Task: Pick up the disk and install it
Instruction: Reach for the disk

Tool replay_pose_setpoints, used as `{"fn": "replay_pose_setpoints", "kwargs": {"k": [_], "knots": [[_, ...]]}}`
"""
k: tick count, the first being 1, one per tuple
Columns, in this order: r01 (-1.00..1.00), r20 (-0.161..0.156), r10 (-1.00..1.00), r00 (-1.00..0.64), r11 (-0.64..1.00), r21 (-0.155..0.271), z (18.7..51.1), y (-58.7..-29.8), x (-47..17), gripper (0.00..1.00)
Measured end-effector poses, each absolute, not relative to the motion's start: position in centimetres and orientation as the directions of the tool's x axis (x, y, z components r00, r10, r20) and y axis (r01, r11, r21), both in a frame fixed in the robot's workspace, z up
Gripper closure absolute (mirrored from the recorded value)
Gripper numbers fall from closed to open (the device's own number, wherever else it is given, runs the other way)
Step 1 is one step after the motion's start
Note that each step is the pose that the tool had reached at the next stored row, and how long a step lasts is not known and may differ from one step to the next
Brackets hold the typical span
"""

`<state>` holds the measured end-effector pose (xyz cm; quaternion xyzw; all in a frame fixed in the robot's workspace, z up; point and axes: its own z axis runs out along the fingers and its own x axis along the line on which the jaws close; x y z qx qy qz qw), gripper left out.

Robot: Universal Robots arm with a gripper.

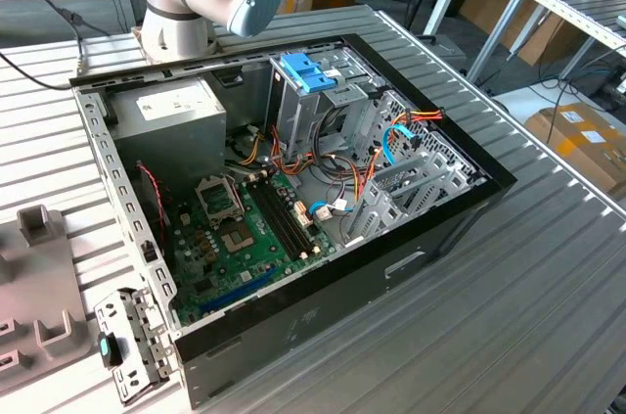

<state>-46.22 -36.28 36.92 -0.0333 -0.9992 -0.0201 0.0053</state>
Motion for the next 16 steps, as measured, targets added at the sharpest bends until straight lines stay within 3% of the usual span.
{"fn": "replay_pose_setpoints", "kwargs": {"k": [16], "knots": [[0.052,0.012,0.052,-0.999,0.998,0.037,36.11,-35.87,-46.21,0.89]]}}
